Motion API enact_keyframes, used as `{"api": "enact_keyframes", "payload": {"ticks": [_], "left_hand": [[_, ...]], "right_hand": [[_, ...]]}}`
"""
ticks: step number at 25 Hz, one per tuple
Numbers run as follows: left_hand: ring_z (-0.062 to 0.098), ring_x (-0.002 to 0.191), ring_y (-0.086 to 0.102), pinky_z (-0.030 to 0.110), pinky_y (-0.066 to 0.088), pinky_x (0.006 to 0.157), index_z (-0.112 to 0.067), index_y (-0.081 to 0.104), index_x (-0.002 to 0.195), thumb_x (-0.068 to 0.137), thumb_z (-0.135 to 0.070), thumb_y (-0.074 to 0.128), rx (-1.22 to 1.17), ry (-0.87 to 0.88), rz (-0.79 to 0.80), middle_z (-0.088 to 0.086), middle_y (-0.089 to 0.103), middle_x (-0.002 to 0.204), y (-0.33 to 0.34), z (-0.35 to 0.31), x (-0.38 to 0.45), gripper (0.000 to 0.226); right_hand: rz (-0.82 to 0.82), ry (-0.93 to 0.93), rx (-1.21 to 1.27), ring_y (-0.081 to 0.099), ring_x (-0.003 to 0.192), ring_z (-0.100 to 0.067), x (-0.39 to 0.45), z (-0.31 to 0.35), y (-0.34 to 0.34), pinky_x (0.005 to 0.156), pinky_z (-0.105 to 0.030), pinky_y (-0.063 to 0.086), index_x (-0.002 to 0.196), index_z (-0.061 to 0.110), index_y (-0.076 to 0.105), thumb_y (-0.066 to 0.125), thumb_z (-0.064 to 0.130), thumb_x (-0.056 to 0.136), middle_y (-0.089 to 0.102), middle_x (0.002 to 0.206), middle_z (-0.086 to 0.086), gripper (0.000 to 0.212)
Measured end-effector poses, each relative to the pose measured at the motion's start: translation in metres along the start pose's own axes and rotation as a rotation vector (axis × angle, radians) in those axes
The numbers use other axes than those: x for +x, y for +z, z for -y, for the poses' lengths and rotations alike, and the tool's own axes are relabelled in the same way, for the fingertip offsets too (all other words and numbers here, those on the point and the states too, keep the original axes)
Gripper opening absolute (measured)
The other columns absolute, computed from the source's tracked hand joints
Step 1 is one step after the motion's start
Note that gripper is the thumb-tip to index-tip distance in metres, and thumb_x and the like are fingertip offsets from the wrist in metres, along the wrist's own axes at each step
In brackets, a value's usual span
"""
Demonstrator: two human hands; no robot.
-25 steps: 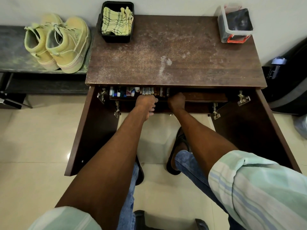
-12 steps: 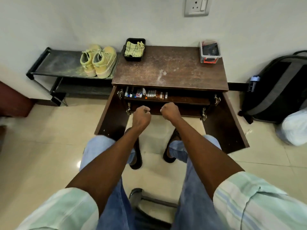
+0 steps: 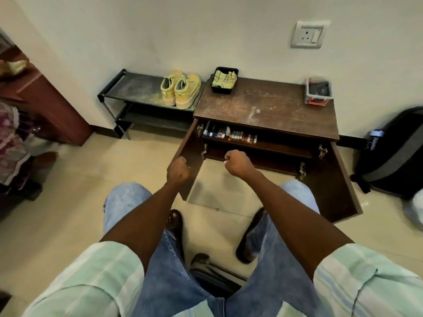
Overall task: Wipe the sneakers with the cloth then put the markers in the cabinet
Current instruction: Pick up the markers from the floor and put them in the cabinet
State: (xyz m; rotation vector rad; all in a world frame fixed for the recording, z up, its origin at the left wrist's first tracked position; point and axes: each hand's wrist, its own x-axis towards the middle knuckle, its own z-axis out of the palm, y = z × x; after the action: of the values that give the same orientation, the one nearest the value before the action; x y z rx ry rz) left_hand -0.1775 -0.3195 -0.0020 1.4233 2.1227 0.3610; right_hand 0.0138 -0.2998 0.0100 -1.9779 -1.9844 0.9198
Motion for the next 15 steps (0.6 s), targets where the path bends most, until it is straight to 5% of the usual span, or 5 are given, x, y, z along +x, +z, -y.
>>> {"api": "enact_keyframes", "payload": {"ticks": [4, 10, 15], "left_hand": [[0.036, 0.112, 0.055, 0.046, 0.05, 0.093, -0.007, 0.052, 0.124, 0.081, -0.017, 0.06, 0.106, -0.026, 0.039, 0.015, 0.058, 0.121, 0.006, 0.039, 0.049, 0.045], [0.038, 0.105, 0.061, 0.04, 0.049, 0.085, -0.003, 0.058, 0.119, 0.095, -0.025, 0.049, 0.12, -0.084, 0.024, 0.019, 0.064, 0.115, 0.03, 0.037, 0.075, 0.034], [0.035, 0.095, 0.066, 0.037, 0.054, 0.079, -0.002, 0.067, 0.1, 0.092, -0.028, 0.055, 0.223, 0.1, 0.07, 0.017, 0.069, 0.102, 0.067, -0.002, 0.068, 0.03]], "right_hand": [[0.013, -0.077, -0.026, 0.061, 0.103, -0.027, 0.017, 0.002, 0.026, 0.085, -0.036, 0.052, 0.123, 0.008, 0.059, 0.05, 0.012, 0.091, 0.064, 0.116, -0.012, 0.034], [0.091, 0.001, -0.093, 0.06, 0.101, -0.028, 0.026, -0.027, 0.039, 0.078, -0.027, 0.047, 0.115, 0.006, 0.062, 0.052, 0.01, 0.09, 0.064, 0.116, -0.013, 0.027], [0.131, 0.057, -0.048, 0.059, 0.105, -0.027, 0.023, -0.04, 0.039, 0.08, -0.028, 0.046, 0.121, 0.007, 0.059, 0.056, 0.017, 0.092, 0.061, 0.12, -0.012, 0.03]]}}
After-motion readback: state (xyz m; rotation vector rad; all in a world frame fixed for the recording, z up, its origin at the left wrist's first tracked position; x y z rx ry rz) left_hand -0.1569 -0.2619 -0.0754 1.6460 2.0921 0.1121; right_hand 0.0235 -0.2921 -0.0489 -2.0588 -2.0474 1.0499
